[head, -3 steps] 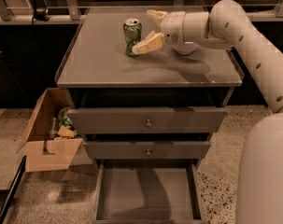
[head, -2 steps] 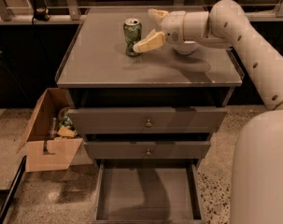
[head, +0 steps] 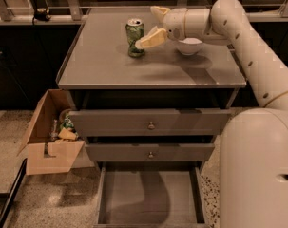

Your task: Place green can into bottom drawer

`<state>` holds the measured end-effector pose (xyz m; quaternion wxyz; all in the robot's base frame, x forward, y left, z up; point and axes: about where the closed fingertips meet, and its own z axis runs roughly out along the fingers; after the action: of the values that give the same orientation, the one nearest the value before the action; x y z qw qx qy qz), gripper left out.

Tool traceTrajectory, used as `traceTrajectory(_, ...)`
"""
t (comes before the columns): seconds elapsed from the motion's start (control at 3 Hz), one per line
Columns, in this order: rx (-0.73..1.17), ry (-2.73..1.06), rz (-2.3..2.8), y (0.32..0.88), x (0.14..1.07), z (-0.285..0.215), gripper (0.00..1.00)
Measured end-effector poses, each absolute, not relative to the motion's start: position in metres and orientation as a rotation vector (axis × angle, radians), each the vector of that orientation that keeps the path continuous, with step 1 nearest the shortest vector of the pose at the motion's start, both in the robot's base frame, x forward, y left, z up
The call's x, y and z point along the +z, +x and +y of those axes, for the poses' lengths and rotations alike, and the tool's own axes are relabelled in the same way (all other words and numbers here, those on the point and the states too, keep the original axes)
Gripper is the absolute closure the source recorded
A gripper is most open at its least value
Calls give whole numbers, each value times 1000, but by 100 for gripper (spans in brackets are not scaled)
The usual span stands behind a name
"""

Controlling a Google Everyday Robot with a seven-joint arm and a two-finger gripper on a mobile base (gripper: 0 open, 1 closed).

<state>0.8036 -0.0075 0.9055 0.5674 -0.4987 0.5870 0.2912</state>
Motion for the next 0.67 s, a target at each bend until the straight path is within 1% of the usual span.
traceTrajectory(0.33, 710, -1178, 1382, 810, 900, -2, 0)
traceTrajectory(0.67, 781, -1198, 1381, 808, 892, 14, 0)
